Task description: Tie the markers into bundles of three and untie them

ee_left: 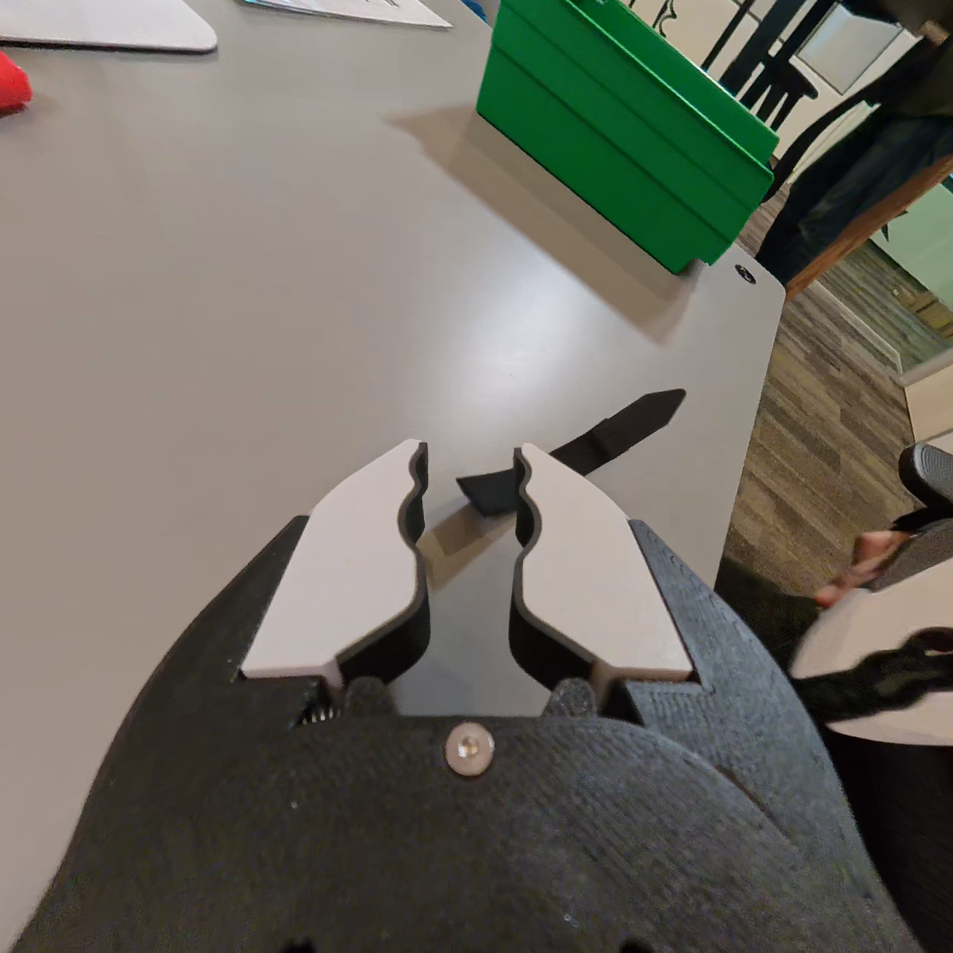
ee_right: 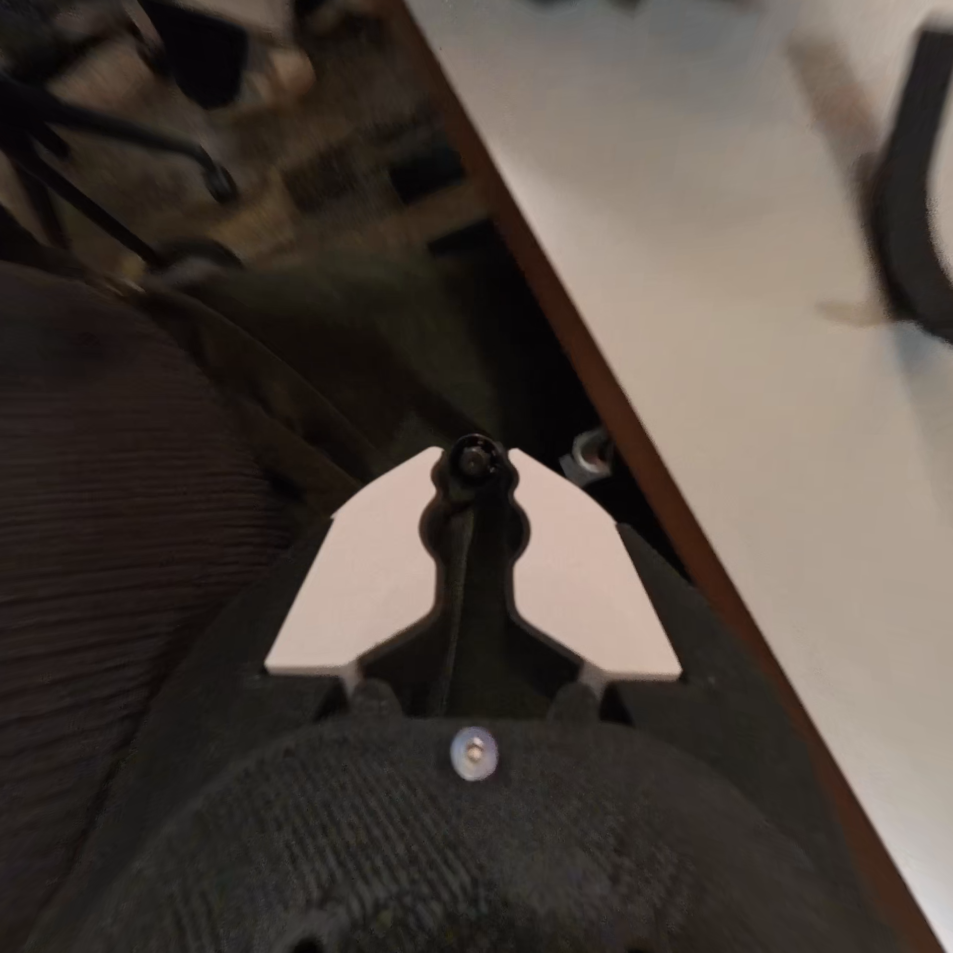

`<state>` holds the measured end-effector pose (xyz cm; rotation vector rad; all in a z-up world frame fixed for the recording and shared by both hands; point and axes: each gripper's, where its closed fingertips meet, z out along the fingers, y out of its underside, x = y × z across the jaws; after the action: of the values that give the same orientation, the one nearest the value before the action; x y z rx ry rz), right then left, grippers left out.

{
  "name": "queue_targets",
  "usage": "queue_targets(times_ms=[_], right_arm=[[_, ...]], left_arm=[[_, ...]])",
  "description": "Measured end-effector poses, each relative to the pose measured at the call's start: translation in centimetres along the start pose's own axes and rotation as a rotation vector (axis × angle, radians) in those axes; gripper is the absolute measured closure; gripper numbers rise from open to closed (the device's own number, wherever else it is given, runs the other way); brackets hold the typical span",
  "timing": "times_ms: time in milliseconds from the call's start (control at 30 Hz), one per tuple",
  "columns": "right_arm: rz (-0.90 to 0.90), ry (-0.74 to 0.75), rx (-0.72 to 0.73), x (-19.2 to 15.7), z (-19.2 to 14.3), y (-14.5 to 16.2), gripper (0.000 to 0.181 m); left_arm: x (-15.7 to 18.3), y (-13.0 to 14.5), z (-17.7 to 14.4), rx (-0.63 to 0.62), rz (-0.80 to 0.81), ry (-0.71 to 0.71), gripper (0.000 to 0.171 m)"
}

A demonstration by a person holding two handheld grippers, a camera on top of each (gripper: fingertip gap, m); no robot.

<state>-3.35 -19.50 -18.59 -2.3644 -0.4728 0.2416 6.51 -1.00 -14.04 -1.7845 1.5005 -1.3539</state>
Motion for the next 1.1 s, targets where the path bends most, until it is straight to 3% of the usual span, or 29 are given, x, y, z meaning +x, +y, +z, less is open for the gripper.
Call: queue_targets(times_ms=[200,433,733,933,1100], right_arm=[[0.123,-0.116,0.374,2.3,-6.1,-5.7,0.162],[0.225,-0.131,0.639,11.1,-10.3,-9.1,0.162],[0.328,-0.041,0.684,22.2,-8.3,-8.5,0.162],[0.410,0.004,0.623,26.7,-7.4,-6.7,0.162],[0.393,0.032,0.569,29.4,-6.5,-6.8,0.162]], left_arm=[[-1.2,-1.0,-0.7,0.057,0.002,-0.055,0.137],[-2.8,-1.6,-1.3,0.089,0.063,-0.187,0.136],[-3.6,-2.1,-0.6,0.077,0.090,-0.224,0.136],[-5.7,-3.7,1.0,0.084,0.018,-0.203,0.135],[-8.1,-5.3,2.1,0.074,0.082,-0.293,0.136]])
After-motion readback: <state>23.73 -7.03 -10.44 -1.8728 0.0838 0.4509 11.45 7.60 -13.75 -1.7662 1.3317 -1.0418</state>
